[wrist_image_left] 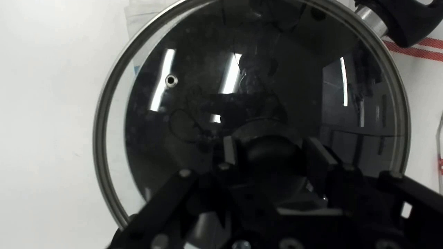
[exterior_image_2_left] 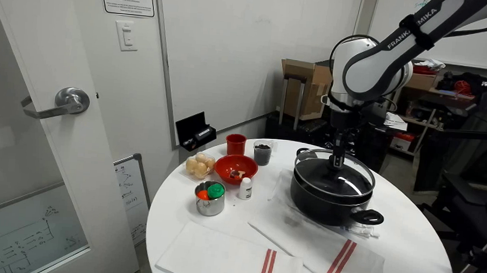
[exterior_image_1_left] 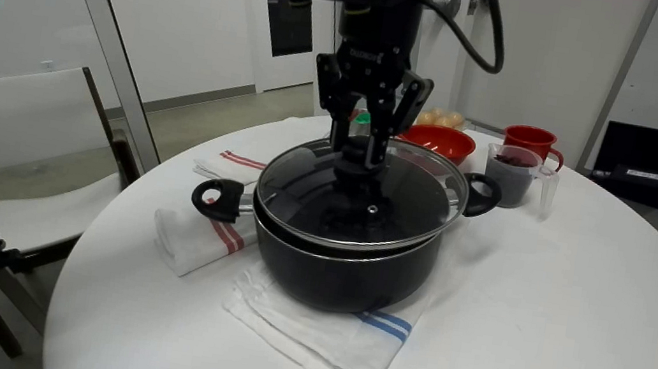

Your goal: Take the lid off the pot

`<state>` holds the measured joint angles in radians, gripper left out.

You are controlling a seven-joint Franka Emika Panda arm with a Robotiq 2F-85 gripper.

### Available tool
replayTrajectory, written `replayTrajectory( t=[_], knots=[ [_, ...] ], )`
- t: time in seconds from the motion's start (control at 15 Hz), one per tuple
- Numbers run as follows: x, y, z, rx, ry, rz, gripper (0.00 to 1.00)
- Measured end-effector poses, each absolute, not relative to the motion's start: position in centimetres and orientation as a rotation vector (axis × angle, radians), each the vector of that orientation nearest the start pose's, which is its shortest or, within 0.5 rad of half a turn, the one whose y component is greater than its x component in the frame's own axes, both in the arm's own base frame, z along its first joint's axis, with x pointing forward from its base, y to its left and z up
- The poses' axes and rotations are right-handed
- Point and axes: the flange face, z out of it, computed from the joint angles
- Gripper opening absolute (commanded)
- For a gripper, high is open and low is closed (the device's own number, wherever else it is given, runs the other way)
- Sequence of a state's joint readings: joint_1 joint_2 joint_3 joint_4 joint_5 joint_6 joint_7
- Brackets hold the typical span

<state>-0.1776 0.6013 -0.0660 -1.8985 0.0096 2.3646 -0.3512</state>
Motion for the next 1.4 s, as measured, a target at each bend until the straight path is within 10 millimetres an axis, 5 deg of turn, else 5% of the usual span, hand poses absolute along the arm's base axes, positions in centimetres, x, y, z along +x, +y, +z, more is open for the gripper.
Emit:
replayTrajectory(
  t=[0.6,1.4],
  knots=[
    [61.4,-12.9,23.4,-3.225,-0.415,0.1,0.25],
    [65.2,-1.1,27.2,-3.144,-1.163,0.051,0.25]
  ],
)
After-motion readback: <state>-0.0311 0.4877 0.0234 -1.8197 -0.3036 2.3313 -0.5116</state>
